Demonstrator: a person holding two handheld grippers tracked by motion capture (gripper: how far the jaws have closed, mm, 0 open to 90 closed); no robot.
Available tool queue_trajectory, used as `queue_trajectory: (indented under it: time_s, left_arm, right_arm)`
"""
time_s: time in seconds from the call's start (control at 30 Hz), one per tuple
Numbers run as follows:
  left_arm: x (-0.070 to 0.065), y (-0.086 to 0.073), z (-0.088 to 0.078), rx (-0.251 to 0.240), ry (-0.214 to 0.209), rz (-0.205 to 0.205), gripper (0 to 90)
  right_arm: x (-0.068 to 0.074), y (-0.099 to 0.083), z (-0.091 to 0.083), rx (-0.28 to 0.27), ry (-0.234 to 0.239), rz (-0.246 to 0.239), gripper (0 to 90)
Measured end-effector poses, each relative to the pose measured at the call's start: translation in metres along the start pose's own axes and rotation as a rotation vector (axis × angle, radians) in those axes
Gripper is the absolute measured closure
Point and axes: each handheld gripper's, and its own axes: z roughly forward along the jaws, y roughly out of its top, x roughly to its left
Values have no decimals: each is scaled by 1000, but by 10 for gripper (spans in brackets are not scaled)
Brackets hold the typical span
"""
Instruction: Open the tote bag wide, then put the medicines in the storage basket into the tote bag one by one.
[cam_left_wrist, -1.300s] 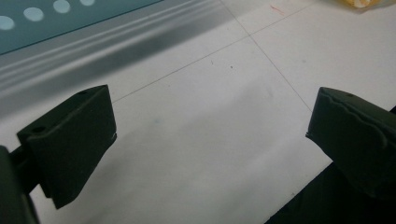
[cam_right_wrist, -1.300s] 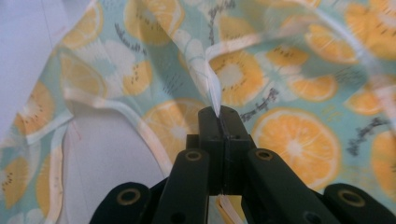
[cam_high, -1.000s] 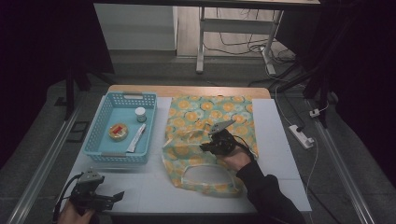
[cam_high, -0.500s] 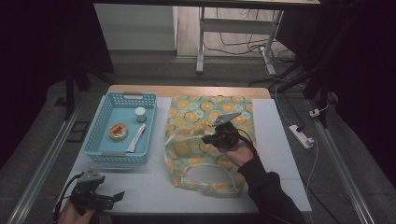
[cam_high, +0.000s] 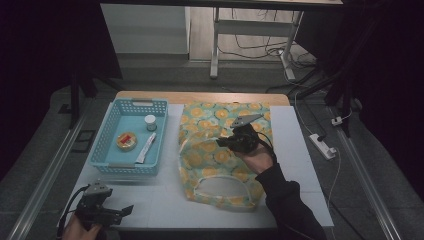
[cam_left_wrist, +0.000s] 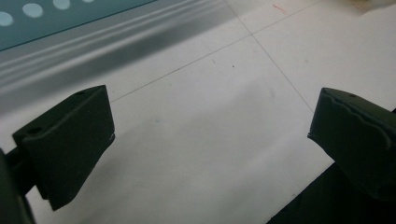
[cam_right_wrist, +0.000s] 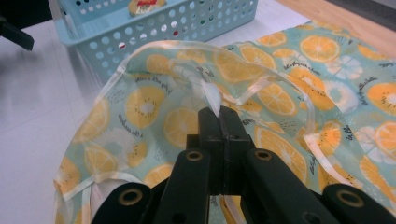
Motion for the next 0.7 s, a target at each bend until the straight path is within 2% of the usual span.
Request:
queue_trajectory:
  time_s: [0.43,0.7]
  left_arm:
    - [0,0,-1,-7,5,-6,0]
    - [3,-1,-2,-24,-13,-27,0]
  right_arm:
    - [-3,5,-6,-19,-17,9,900]
    - [-4,5,-6,-24,-22,11,900]
